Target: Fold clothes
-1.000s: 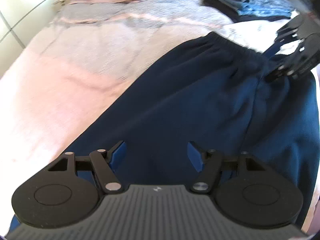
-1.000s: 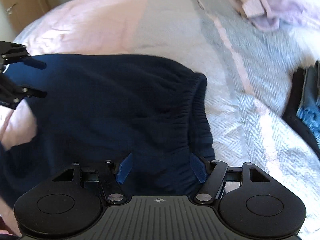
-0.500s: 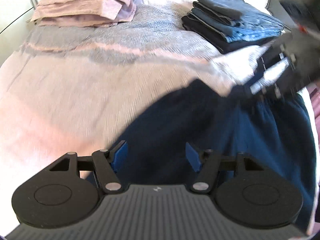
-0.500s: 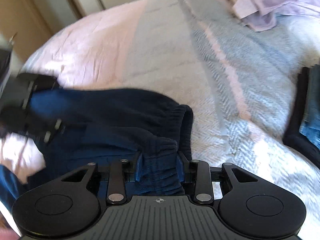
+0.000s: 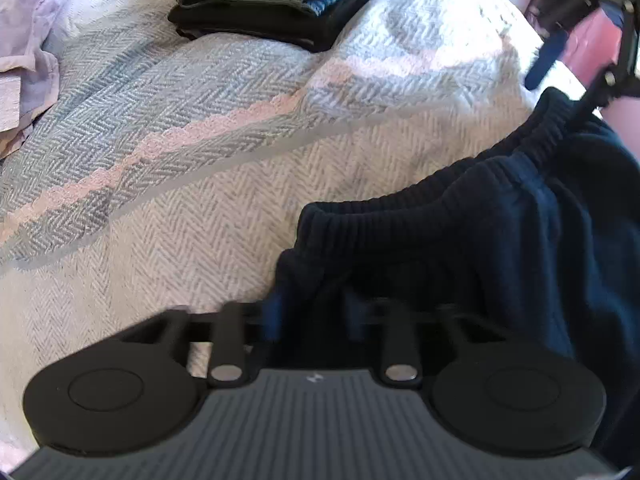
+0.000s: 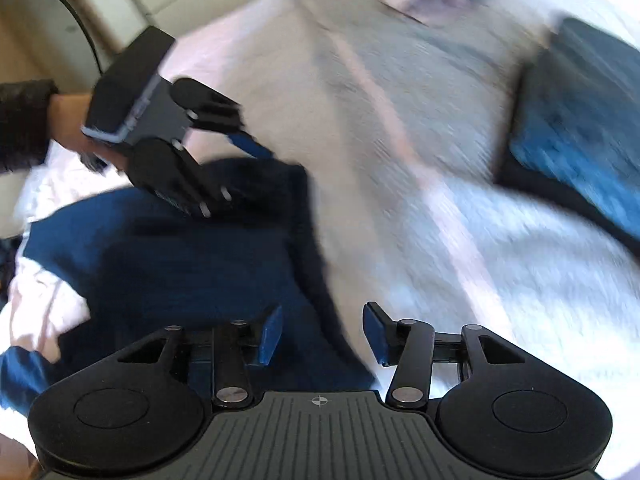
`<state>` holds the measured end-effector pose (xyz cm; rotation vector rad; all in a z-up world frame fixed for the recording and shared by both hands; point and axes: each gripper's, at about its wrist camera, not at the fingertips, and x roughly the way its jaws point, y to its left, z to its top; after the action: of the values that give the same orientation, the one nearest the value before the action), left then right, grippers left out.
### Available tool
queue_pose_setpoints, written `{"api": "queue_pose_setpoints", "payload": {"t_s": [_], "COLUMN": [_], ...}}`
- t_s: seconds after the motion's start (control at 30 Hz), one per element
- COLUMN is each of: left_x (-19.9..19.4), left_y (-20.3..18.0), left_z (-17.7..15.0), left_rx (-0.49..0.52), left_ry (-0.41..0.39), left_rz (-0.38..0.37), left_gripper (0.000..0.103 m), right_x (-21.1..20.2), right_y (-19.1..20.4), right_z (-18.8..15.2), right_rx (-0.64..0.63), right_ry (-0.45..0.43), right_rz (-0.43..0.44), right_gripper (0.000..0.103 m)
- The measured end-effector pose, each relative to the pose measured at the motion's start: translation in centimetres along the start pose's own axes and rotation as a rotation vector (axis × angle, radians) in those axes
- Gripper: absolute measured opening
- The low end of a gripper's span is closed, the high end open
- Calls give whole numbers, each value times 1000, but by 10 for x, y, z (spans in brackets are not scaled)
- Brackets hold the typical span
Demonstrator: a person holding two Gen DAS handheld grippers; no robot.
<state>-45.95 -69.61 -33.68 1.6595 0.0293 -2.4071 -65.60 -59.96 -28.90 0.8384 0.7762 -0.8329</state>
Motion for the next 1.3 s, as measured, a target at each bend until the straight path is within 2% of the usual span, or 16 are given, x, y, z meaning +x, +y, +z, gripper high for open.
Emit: {"api": "queue_pose_setpoints", "payload": {"t_s": [0.07, 0.13, 0.33, 0.43, 0.7, 0.8, 0.83, 0.87, 0.9, 1.0, 1.03, 1.07, 1.1, 1.13, 1.23, 1.3], "left_x": [-14, -28, -11, -20, 2, -1, -2, -2, -2, -5, -7, -14, -20, -29, -41, -26], "left_y": [10, 27, 44, 42, 34, 36, 37, 38, 39, 38, 37, 37, 36, 35, 34, 36], "left_z": [3, 3, -2, 4, 8, 4, 4, 4, 4, 6, 7, 9, 11, 15, 33, 49], "left_rx": [-20, -81, -139, -120, -97, -88, -86, -86, -85, -79, -78, -81, -82, -78, -77, -94], "left_ry": [-28, -64, -44, -73, -53, -60, -61, -60, -59, -60, -63, -74, -85, -103, -178, -190], "left_rz": [18, 54, 48, 66, 56, 57, 56, 49, 46, 51, 54, 60, 64, 65, 68, 62], "left_gripper": [8, 7, 6, 6, 6, 7, 7, 7, 7, 6, 6, 6, 6, 6, 6, 6], "right_x": [3, 2, 19, 15, -19, -18, -19, -18, -15, 1, 9, 17, 18, 10, -30, -46], "right_y": [-5, -5, -22, -26, -24, -27, -27, -27, -27, -34, -39, -43, -47, -47, -48, -52], "right_z": [-15, -24, -23, -24, -28, -29, -29, -28, -27, -26, -27, -27, -26, -25, -24, -27], "right_rx": [40, 75, 281, 346, 361, 389, 385, 376, 370, 396, 426, 466, 488, 483, 465, 471], "right_ry": [30, 26, -3, -10, -67, -59, -64, -74, -84, -100, -95, -83, -82, -96, -167, -204], "right_rz": [-16, -11, 67, 82, 32, 55, 61, 60, 61, 98, 122, 151, 164, 157, 114, 60], "right_gripper": [49, 49, 48, 13, 9, 14, 31, 40, 57, 59, 50, 30, 18, 15, 14, 13]}}
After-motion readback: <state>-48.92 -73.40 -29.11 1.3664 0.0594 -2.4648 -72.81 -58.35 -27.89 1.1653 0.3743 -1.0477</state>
